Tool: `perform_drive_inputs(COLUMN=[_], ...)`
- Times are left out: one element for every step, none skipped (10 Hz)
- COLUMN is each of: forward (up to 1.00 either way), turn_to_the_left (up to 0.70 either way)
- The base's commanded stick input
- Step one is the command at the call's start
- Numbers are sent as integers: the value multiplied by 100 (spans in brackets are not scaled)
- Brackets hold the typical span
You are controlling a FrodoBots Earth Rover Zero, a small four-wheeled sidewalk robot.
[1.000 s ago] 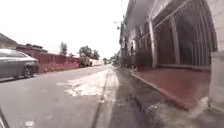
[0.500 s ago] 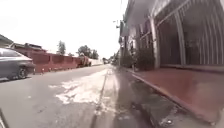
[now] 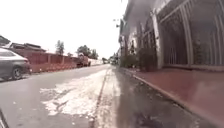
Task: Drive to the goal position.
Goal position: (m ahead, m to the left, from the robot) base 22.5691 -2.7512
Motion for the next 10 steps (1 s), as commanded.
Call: perform_drive_inputs(forward=[70, 70, 70, 70, 70, 70, 70, 70, 70, 70], turn_to_the_left=[1, 1, 1, 1, 1, 1, 1, 1, 1, 1])
